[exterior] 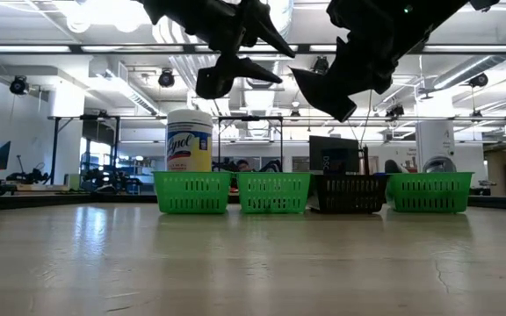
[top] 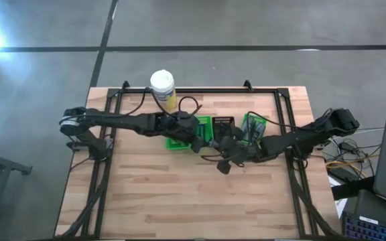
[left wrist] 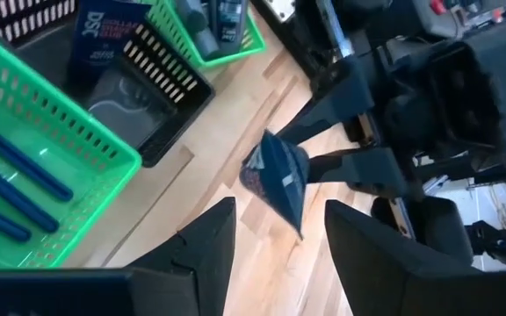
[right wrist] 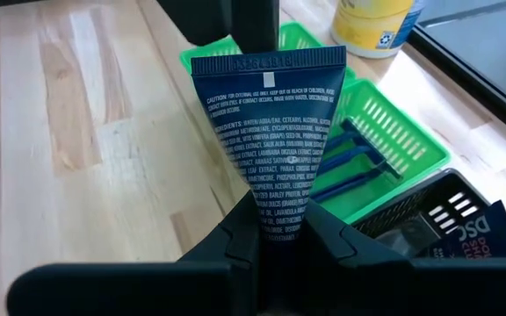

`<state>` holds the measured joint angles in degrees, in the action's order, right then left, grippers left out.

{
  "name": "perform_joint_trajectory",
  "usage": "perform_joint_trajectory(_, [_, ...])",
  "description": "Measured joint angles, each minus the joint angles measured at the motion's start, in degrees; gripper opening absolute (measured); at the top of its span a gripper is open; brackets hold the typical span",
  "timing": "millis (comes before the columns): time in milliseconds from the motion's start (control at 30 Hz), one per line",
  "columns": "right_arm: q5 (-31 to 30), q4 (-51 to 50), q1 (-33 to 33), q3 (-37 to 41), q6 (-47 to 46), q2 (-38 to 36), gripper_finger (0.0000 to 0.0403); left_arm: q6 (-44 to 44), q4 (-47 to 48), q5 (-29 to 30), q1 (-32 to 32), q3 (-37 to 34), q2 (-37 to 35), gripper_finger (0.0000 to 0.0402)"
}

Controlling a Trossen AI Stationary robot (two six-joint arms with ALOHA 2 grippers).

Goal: Pick & Place Travel size toiletries
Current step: Put the shaving cream into the black bin

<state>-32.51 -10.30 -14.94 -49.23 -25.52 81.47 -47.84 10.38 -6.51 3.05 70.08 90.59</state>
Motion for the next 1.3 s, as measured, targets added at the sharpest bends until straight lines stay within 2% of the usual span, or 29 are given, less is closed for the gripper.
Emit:
perform_joint_trajectory(300, [0.0, 0.4, 0.0, 0.0, 0.0, 0.0, 0.0038, 0.9, -0.5, 1.2, -0.6, 0.0, 0.0, 0.0168])
perform_joint_trajectory(633, [0.2, 0.2, 0.0, 0.0, 0.0, -0.1, 0.0038, 1.1, -2.2, 2.6, -0.8, 0.0, 1.8, 0.0181])
perform_joint_trajectory(800, [0.9, 0.2, 0.0, 0.0, 0.0, -0.1, 0.0038, 1.1, -2.4, 2.5, -0.9, 0.0, 2.2, 0.0170])
perform_joint_trajectory(967, [1.2, -0.2, 0.0, 0.1, 0.3, -0.1, 0.0038, 1.1, -3.0, 1.2, -1.1, 0.0, 3.3, 0.0136])
perform_joint_trajectory(1300, [1.0, 0.0, 0.0, 0.1, 0.3, 0.0, 0.0039, 2.7, -3.5, 1.5, -1.2, 0.1, 3.2, 0.0025])
